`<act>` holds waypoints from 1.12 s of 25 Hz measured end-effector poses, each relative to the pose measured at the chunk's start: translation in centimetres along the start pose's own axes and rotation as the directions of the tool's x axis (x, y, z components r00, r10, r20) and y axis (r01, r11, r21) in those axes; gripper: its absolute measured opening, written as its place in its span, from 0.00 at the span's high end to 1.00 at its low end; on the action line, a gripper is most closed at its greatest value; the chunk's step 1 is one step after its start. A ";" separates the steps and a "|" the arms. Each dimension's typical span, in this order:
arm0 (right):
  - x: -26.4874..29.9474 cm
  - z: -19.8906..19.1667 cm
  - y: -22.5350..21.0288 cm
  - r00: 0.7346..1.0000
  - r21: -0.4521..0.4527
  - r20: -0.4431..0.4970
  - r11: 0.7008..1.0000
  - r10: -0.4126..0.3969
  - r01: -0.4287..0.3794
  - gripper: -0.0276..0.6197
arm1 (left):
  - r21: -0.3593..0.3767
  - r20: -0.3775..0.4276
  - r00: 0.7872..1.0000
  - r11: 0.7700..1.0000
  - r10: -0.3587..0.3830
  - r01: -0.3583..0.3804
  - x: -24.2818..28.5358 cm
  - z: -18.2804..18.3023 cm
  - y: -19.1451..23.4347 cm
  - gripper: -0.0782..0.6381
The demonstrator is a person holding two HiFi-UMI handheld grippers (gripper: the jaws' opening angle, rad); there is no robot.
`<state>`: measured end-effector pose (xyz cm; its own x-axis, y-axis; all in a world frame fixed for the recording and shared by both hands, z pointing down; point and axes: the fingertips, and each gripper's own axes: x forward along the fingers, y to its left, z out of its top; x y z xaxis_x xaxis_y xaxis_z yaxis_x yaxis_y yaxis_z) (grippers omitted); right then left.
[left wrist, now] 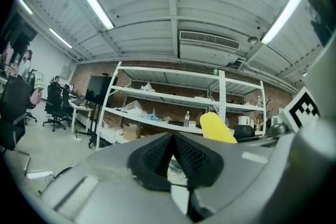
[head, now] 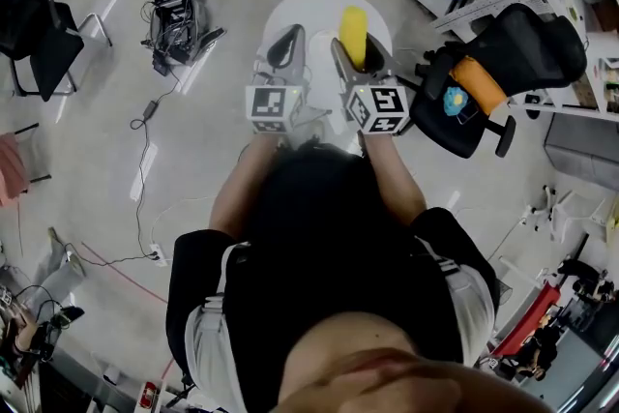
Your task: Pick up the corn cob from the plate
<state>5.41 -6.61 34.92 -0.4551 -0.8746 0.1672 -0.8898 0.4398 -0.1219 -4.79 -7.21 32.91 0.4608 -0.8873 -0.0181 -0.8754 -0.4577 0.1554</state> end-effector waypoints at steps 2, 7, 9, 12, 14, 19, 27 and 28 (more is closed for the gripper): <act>-0.8 0.5 0.4 1.000 0.002 0.013 1.000 0.001 -0.001 0.56 | -0.001 0.001 1.000 1.000 -0.005 0.005 -0.3 0.1 -0.2 0.89; -1.7 0.9 0.9 1.000 0.007 0.029 1.000 0.003 -0.003 0.56 | 0.007 -0.005 1.000 1.000 -0.004 0.004 -0.5 0.1 -0.1 0.89; -1.8 0.8 0.7 1.000 0.004 0.029 1.000 0.001 -0.001 0.56 | 0.008 -0.007 1.000 1.000 -0.005 0.005 -0.5 0.0 -0.3 0.89; -1.8 0.9 0.5 1.000 -0.001 0.028 1.000 0.002 -0.002 0.56 | 0.012 -0.012 1.000 1.000 -0.008 0.008 -0.5 -0.2 -0.5 0.89; -1.8 0.9 0.4 1.000 0.000 0.030 1.000 0.004 -0.004 0.56 | 0.016 -0.013 1.000 1.000 -0.011 0.011 -0.3 -0.2 -0.7 0.89; -1.7 0.9 -0.1 0.999 0.008 0.033 1.000 0.006 -0.006 0.56 | 0.018 -0.018 1.000 1.000 -0.017 0.017 0.4 -0.3 -1.0 0.89; -1.6 0.9 -0.7 1.000 0.005 0.030 1.000 0.007 -0.007 0.56 | 0.021 -0.023 0.999 0.999 -0.027 0.027 1.1 -0.5 -1.5 0.89; -1.6 1.0 -0.7 1.000 0.004 0.029 1.000 0.007 -0.007 0.56 | 0.020 -0.022 0.999 0.999 -0.028 0.029 1.2 -0.5 -1.6 0.89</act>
<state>6.82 -5.73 33.81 -0.4599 -0.8772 0.1382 -0.8866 0.4448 -0.1272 -2.77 -7.53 33.15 0.4886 -0.8725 -0.0004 -0.8645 -0.4842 0.1347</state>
